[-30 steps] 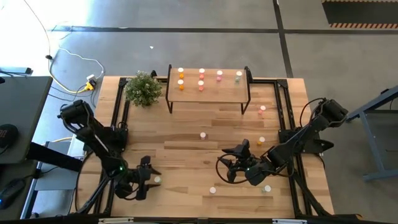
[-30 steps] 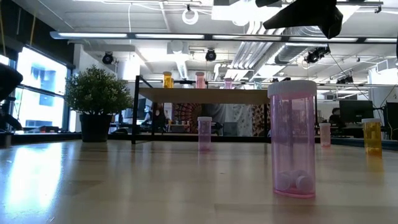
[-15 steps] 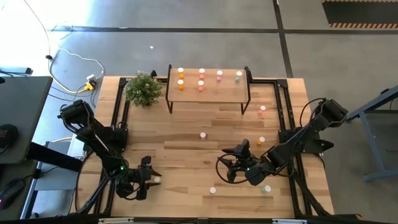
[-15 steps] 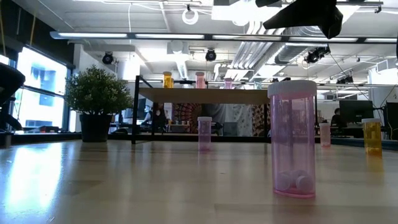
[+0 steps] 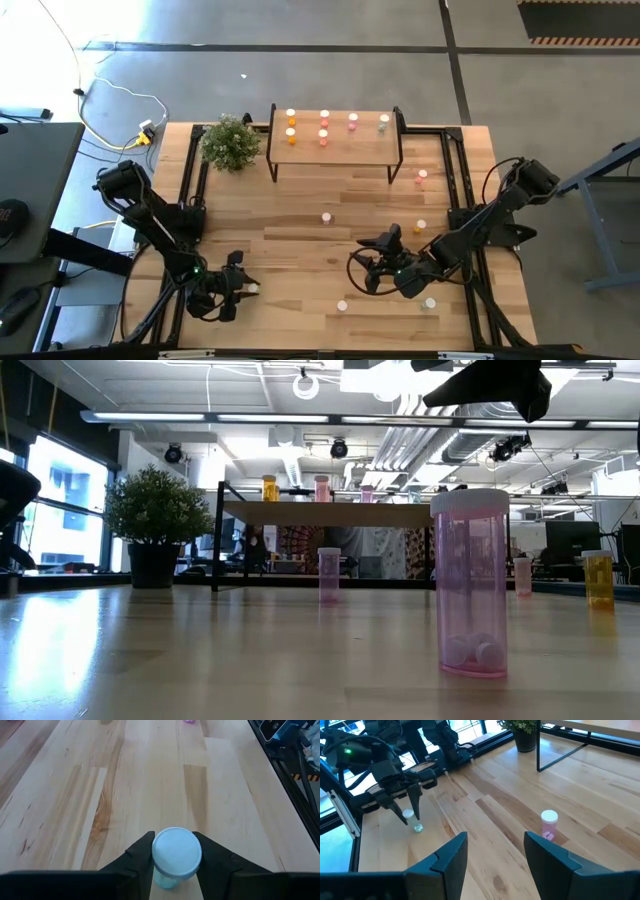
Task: Pick and place medicine bottles onto shelf by color
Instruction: Put the left green pill bottle aligned with the other green pill bottle on the shelf
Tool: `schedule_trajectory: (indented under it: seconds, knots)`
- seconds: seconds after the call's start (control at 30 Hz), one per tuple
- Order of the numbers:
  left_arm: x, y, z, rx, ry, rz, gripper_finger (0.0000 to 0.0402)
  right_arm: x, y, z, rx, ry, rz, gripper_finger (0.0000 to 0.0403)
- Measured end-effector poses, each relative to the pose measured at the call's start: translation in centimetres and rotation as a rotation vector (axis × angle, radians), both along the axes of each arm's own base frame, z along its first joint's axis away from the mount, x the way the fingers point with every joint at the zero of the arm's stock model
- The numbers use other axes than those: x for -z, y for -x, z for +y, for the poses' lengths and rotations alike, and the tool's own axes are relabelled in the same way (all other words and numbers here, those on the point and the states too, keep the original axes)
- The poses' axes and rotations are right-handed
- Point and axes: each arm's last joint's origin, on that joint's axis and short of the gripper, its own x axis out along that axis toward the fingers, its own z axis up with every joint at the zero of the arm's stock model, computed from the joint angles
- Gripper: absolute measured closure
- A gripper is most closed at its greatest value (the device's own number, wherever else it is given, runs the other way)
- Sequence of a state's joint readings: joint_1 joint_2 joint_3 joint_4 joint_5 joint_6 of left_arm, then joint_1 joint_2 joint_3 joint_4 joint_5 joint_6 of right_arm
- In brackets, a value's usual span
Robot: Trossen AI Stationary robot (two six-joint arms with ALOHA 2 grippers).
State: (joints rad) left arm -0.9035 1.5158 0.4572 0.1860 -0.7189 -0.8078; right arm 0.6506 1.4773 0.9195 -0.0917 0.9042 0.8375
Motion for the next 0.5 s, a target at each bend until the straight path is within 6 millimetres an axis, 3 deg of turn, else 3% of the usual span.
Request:
schedule_trajectory:
  seconds: [0.5]
  knots:
    - [-1.4,-1.4,0.0,0.053,0.045,-0.085,0.0285,0.2,-0.5,-0.3,-0.102,-0.103,0.058,0.0217]
